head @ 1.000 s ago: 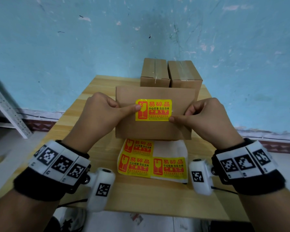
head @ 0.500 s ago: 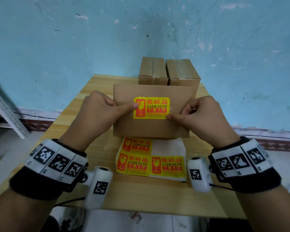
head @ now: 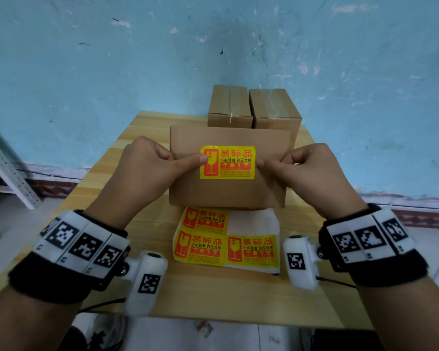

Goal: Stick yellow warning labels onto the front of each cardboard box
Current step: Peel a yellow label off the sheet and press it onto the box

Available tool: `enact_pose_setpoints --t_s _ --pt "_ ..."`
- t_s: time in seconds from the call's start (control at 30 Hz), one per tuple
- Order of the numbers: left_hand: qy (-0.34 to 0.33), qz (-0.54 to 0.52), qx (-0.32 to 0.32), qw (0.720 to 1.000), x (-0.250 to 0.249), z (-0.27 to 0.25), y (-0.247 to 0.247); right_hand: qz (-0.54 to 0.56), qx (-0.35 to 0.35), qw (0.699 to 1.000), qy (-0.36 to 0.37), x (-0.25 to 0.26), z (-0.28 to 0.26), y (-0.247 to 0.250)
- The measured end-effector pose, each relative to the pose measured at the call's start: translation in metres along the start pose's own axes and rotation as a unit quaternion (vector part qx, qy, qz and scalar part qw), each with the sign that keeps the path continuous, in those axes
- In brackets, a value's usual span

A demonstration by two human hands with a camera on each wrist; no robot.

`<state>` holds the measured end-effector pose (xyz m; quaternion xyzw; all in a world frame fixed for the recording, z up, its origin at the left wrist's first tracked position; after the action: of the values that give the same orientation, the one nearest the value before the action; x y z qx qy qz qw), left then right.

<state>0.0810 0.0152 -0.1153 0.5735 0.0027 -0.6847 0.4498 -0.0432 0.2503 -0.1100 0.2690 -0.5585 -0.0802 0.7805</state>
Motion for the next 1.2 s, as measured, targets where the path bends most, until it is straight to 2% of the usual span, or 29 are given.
enact_pose_setpoints --t_s 0.17,0.87,1.07,1.2 --pt "0.0 0.008 -0.001 1.0 0.0 -0.001 0.0 -0.019 -0.027 0.999 0.002 0.004 -0.003 -0.001" --pt "0.001 0.026 -0.011 1.0 -0.002 -0.003 0.0 -0.057 -0.061 0.997 0.0 0.009 -0.01 -0.005" --pt "0.003 0.032 -0.011 0.999 -0.003 -0.003 0.0 -0.065 -0.06 0.996 0.012 0.011 -0.01 -0.006" --pt "0.001 0.028 -0.01 1.0 -0.003 -0.002 -0.001 -0.103 -0.065 0.991 0.048 0.013 -0.01 -0.007"
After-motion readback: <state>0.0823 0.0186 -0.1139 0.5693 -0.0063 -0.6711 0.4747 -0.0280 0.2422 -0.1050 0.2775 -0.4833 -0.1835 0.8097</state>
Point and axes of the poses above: each hand's wrist, its own z-axis towards the middle knuckle, its own y-axis out of the back of the hand, x = y × z, the point moved 5 cm from there along z, towards the middle knuckle, and after that the axes turned 3 degrees about -y, right-handed, at the moved point
